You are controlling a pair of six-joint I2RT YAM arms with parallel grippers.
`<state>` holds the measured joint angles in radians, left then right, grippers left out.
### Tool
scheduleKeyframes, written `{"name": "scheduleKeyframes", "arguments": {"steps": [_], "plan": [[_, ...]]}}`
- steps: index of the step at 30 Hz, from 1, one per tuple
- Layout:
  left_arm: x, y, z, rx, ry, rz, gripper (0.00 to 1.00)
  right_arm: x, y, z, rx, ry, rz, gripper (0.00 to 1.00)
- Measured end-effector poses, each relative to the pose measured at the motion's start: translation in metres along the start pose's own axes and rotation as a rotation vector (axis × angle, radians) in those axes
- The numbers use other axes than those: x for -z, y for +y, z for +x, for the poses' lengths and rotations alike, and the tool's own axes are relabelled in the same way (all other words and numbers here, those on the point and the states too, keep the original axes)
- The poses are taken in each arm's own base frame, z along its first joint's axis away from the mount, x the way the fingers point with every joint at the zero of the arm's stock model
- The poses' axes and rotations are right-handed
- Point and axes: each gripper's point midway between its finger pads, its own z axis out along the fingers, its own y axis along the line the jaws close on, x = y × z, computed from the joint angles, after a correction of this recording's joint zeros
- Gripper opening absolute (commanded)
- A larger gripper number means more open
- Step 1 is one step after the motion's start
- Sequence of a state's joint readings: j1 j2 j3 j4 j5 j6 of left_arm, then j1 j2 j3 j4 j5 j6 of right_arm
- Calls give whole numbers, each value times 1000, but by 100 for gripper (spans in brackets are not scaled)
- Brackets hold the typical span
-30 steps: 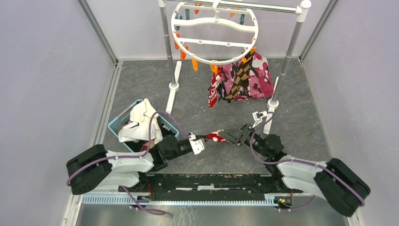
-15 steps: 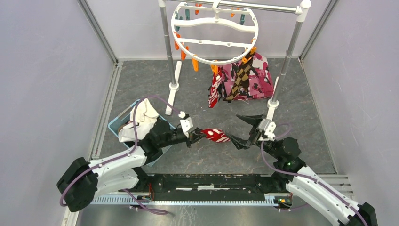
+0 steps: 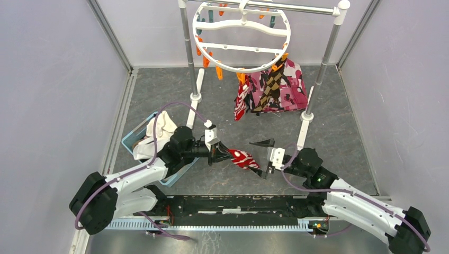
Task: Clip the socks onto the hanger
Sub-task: Pick up the sock from the bin.
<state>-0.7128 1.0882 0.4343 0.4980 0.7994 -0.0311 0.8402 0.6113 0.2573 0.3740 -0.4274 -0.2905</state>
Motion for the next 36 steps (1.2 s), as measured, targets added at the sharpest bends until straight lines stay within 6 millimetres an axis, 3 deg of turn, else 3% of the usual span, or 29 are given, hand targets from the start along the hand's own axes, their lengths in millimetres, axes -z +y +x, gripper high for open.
{"name": "scheduleKeyframes", "arguments": {"steps": [10,19,23,29,36], "plan": [[-3,-3,-2,7,5,35,4,-13,2,1,56,44,-27,69],[-4,-5,-1,28,11,50,5,-22,8,5,87,80,-57,43],[-5,-5,0,42,15,51,12,-22,9,4,96,80,-59,31],[-5,-6,-2,60,8,50,35,-22,8,2,97,74,-54,0],[3,-8,-10,32,-57,8,81,-22,5,-9,77,36,-34,0]]}}
